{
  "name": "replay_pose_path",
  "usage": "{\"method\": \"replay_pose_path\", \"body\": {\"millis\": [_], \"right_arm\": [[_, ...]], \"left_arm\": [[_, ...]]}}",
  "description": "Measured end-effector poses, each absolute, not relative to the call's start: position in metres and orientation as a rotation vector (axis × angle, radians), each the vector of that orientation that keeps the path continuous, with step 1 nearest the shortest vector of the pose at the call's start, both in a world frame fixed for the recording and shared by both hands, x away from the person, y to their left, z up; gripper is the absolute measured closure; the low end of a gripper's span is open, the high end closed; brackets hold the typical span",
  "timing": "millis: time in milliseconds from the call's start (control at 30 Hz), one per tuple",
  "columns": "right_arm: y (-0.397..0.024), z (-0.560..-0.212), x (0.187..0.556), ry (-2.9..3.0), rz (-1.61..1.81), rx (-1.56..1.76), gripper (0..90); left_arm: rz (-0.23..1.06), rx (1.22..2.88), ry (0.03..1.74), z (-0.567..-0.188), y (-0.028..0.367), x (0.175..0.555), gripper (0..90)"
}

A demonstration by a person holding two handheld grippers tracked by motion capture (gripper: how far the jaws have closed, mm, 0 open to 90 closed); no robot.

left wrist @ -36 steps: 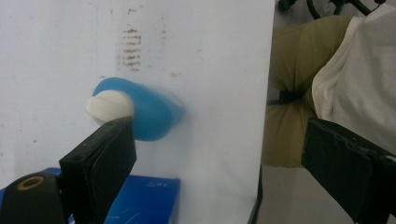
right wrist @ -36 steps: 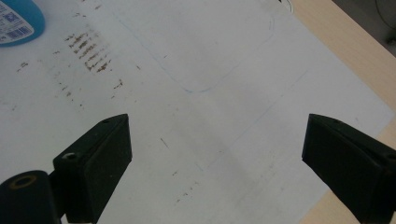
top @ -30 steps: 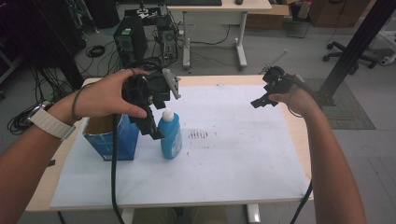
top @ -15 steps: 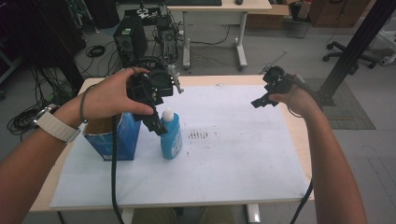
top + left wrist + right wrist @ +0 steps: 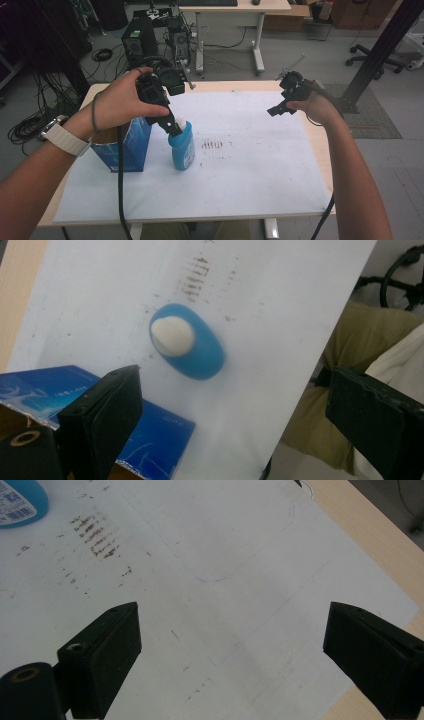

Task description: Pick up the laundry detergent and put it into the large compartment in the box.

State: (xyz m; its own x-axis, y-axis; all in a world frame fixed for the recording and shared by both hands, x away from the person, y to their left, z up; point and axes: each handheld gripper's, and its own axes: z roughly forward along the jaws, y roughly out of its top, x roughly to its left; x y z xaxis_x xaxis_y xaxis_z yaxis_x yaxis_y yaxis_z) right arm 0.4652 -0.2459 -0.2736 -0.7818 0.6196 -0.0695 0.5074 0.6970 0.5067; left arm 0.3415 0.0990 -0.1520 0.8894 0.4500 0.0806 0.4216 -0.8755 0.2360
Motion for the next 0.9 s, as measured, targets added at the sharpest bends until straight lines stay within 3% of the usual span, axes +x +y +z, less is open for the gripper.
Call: {"method": "replay_pose_path", "body": {"millis": [900], "right_arm": [[-0.249, -0.272, 0.465, 2.664, 0.711, 0.900, 8.6]], "left_arm": [[0.268, 2.704, 1.057, -0.150, 0.095, 0.354, 10.1]]}}
